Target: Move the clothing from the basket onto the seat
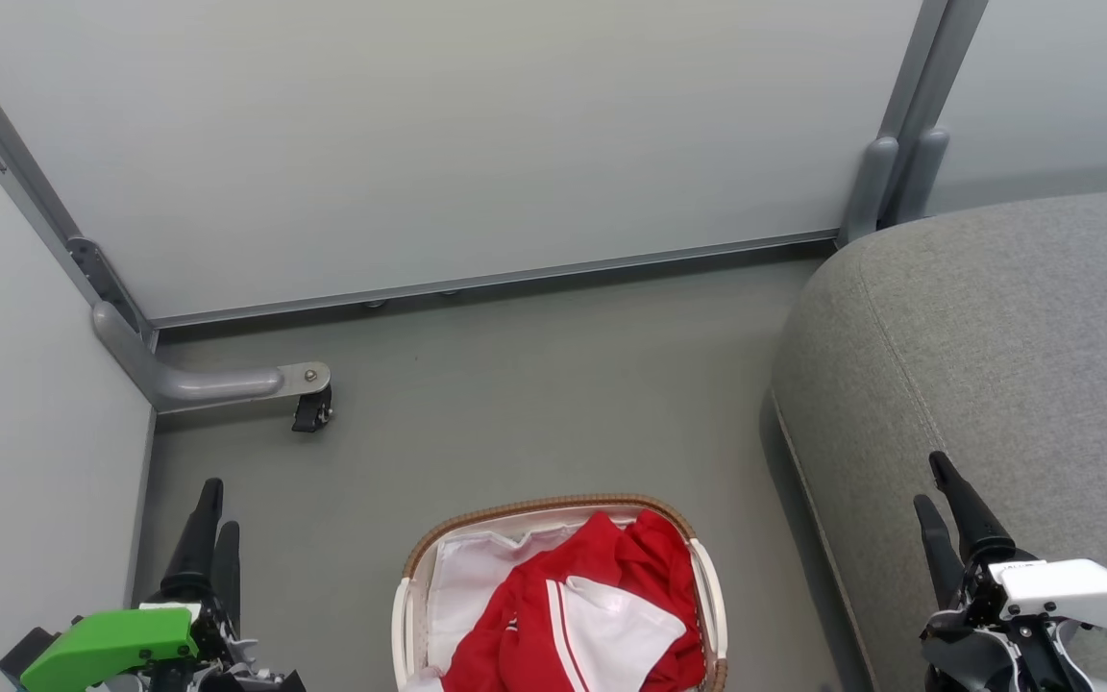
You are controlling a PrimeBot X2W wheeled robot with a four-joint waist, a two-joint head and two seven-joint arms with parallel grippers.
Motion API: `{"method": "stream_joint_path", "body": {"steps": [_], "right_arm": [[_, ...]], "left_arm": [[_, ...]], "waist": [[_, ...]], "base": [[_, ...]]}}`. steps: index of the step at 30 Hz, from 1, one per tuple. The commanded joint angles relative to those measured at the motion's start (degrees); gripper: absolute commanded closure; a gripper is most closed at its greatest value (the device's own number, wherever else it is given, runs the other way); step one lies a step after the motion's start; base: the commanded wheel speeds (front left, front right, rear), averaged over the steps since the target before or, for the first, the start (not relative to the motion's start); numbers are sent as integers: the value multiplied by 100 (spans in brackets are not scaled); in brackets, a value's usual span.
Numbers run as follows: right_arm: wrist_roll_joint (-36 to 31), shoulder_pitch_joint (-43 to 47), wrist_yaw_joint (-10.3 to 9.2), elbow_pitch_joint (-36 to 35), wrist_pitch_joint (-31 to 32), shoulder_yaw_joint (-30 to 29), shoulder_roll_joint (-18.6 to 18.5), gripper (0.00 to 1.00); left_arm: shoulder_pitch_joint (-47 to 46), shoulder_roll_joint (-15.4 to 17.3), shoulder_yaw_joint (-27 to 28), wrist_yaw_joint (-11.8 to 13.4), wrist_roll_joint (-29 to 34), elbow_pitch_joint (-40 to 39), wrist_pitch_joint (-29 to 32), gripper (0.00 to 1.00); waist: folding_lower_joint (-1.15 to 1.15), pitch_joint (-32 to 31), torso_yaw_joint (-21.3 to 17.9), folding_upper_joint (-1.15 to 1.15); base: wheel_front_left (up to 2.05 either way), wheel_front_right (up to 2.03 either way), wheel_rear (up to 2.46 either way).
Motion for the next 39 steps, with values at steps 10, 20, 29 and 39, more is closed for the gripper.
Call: {"method": "stream_joint_path", "body": {"steps": [10, 20, 29, 39], "right_arm": [[-186, -21, 1, -64, -329, 134, -44, 0], [-1076, -17, 2, -141, -586, 31, -57, 0], [-2517, 26, 2, -546, -789, -30, -67, 0], [-3648, 78, 2, -806, -996, -8, -76, 0]], "left_arm": [[-94, 22, -369, -6, 133, -113, -324, 0], [-96, 31, -556, -9, 705, -274, -581, 0], [-124, 38, -681, -13, 1663, -543, -783, 0], [-122, 46, -763, -16, 2695, -663, -988, 0]], "waist": [[0, -5, 0, 0], [0, -10, 4, 0], [0, -8, 10, 0], [0, -6, 15, 0]], "base": [[0, 0, 0], [0, 0, 0], [0, 0, 0], [0, 0, 0]]}}
